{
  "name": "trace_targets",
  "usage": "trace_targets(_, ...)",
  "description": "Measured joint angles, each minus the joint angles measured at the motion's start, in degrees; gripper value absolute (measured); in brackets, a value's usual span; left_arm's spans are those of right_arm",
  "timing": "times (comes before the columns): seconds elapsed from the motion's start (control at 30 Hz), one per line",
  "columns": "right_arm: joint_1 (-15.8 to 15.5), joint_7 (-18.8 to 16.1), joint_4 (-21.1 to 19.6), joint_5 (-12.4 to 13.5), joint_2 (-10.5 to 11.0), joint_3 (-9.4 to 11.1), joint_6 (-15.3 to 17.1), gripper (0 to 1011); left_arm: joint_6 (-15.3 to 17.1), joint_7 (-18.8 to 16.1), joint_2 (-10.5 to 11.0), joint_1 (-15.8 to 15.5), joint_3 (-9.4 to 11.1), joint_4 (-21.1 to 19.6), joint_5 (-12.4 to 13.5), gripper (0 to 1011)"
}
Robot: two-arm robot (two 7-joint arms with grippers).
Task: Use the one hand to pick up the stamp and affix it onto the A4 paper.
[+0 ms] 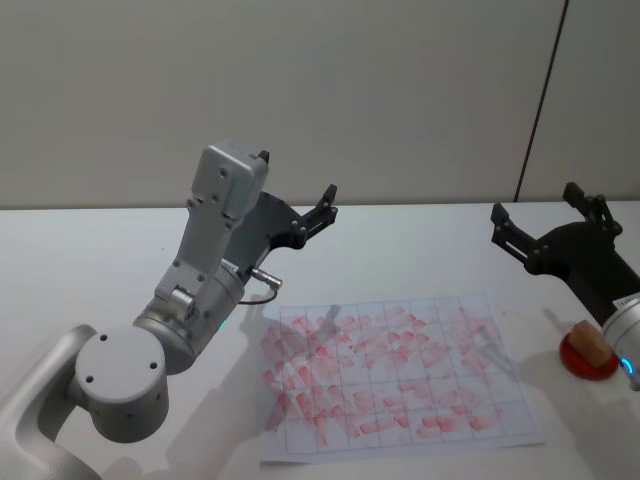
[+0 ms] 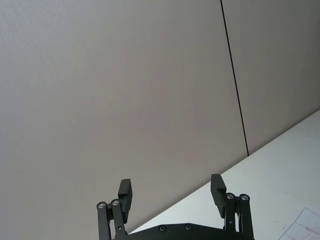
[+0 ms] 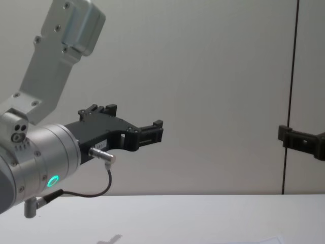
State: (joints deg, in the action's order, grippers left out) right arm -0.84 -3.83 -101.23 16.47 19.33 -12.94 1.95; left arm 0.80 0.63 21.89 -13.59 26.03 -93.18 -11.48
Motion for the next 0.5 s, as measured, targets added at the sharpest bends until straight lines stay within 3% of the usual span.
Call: trace_targets(0.5, 0.00, 0.00, 0.00, 0.00, 0.00, 0.00, 0.00, 1001, 0.00, 0.00, 0.00, 0.00, 0.00, 0.00, 0.00, 1001)
